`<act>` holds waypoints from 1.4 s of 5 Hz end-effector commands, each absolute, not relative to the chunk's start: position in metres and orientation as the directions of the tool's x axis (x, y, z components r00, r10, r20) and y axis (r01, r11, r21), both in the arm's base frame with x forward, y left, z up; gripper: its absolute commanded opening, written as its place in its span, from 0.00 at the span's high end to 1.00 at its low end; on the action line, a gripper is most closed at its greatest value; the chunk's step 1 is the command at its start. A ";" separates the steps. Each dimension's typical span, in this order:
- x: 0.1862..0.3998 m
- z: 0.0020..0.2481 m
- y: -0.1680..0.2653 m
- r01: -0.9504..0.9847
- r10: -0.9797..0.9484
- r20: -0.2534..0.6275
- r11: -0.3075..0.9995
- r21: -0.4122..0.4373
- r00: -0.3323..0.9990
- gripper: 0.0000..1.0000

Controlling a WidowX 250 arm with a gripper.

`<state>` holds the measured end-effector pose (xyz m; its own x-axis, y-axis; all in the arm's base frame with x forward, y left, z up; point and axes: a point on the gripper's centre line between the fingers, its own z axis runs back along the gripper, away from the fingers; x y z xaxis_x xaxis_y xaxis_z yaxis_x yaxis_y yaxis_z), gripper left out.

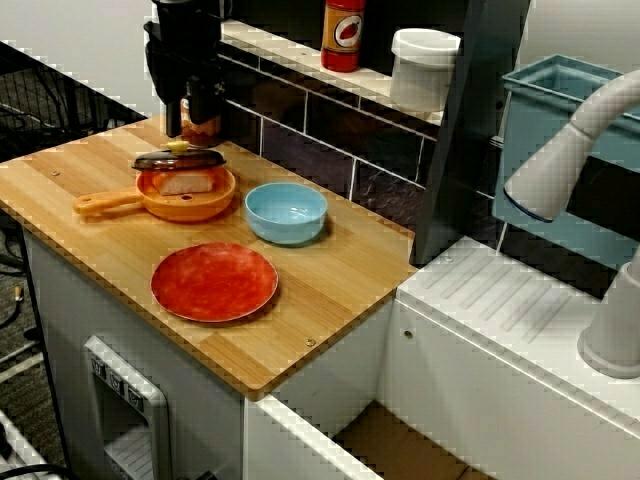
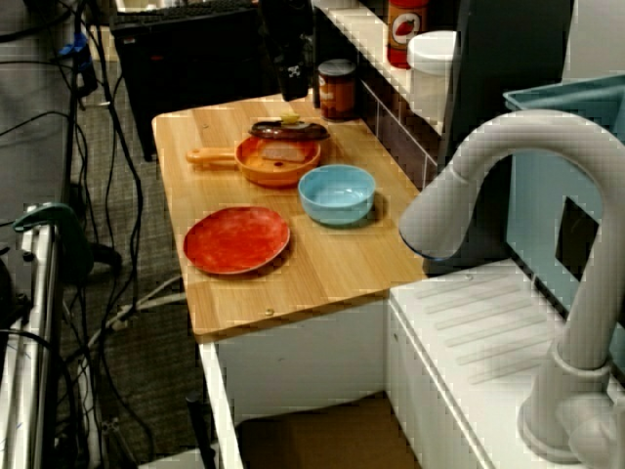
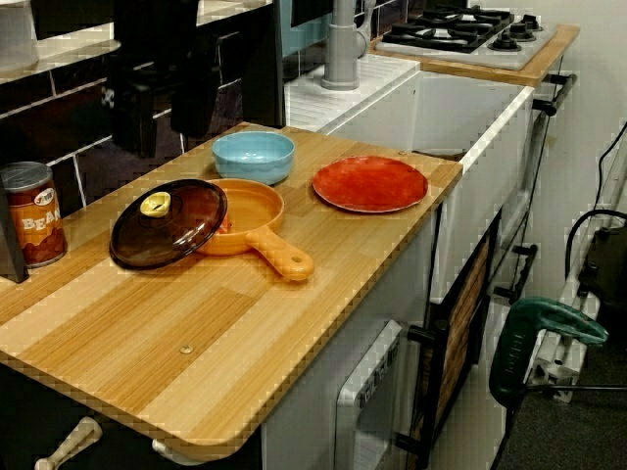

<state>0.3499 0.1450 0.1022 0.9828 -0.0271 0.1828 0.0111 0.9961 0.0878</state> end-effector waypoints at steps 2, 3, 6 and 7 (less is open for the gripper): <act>0.356 0.113 0.188 -0.001 -0.007 0.161 0.999 0.048 0.987 0.00; 0.354 0.112 0.191 -0.002 -0.005 0.157 0.999 0.045 0.988 0.00; 0.349 0.126 0.194 -0.005 0.002 0.164 1.000 0.018 0.986 0.00; 0.350 0.128 0.197 -0.005 0.004 0.161 1.000 0.008 0.987 0.00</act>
<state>0.3489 0.1889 0.1103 0.9944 0.0017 0.1056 0.0009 0.9997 -0.0250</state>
